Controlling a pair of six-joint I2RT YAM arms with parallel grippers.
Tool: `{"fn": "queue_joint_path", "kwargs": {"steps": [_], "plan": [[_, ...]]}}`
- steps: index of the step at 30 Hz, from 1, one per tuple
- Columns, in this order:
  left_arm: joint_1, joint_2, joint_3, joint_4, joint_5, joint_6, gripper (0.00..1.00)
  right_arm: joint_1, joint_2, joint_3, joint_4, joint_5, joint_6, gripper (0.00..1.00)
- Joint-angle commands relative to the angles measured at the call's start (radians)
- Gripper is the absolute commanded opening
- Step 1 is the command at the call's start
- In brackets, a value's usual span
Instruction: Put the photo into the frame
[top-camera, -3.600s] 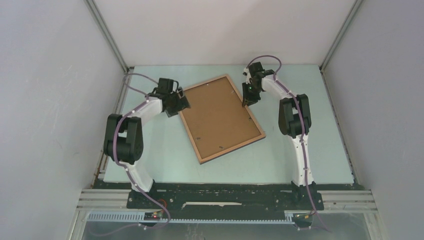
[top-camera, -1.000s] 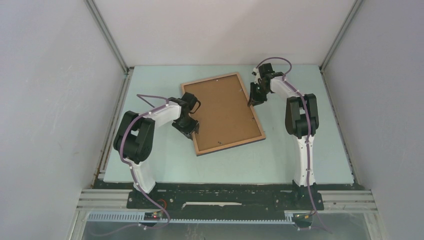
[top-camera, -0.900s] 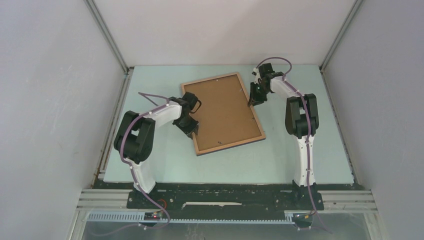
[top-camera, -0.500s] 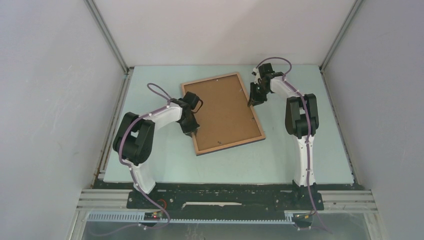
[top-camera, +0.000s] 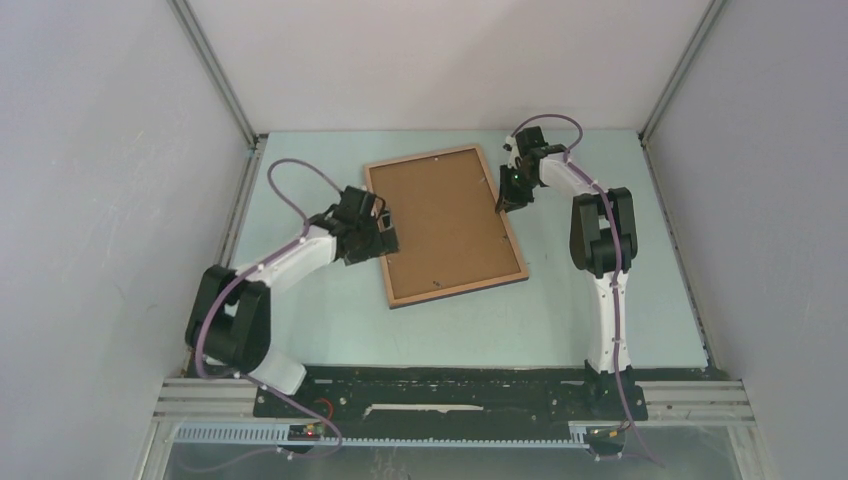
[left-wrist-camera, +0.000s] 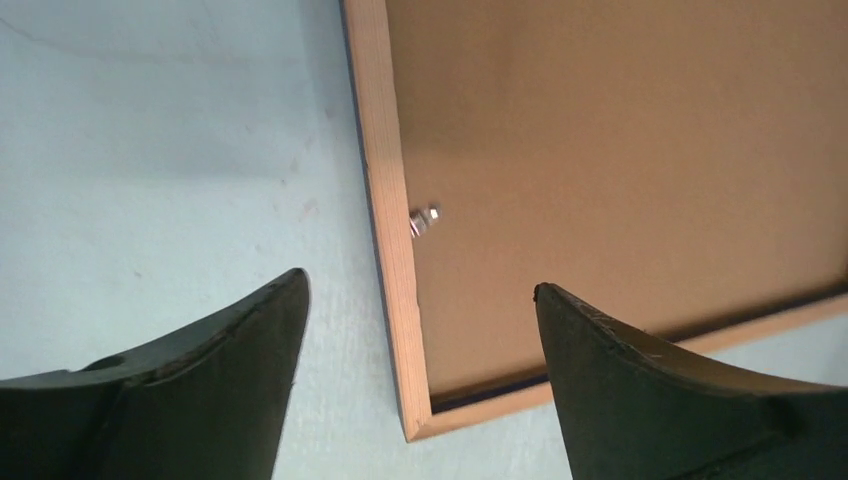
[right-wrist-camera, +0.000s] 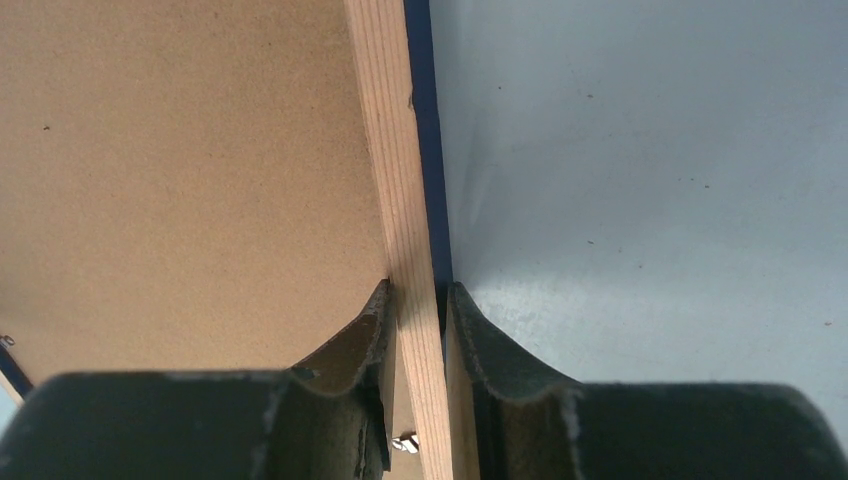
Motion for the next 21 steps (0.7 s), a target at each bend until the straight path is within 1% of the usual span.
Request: {"fn": "queue_joint_path", "kwargs": {"steps": [1, 3, 5, 6, 8, 11, 14, 18, 21], "plan": [[-0.002, -0.18, -0.223, 0.111, 0.173, -0.139, 0.84, -0.008, -0.049, -0.058, -0.035, 0.05, 0.037, 0.0], [-0.045, -0.326, -0.377, 0.245, 0.2, -0.236, 0.81, -0.018, -0.067, -0.088, -0.014, 0.05, 0.061, 0.0], [-0.132, -0.453, -0.491, 0.367, 0.182, -0.337, 0.79, -0.031, -0.091, -0.121, 0.01, 0.047, 0.079, 0.0], [-0.184, -0.486, -0.517, 0.402, 0.173, -0.386, 0.79, -0.035, -0.103, -0.137, 0.021, 0.047, 0.088, 0.0], [-0.296, -0.491, -0.549, 0.489, 0.16, -0.472, 0.79, -0.045, -0.124, -0.163, 0.041, 0.053, 0.102, 0.0], [-0.384, -0.427, -0.573, 0.609, 0.136, -0.557, 0.79, -0.058, -0.155, -0.199, 0.058, 0.069, 0.122, 0.0], [-0.407, -0.284, -0.559, 0.708, 0.169, -0.62, 0.8, -0.074, -0.184, -0.233, 0.051, 0.095, 0.142, 0.0], [-0.384, -0.153, -0.568, 0.845, 0.186, -0.651, 0.83, -0.08, -0.258, -0.353, 0.077, 0.107, 0.177, 0.0], [-0.329, -0.093, -0.557, 0.865, 0.216, -0.635, 0.83, -0.077, -0.343, -0.504, 0.124, 0.098, 0.205, 0.0]]}}
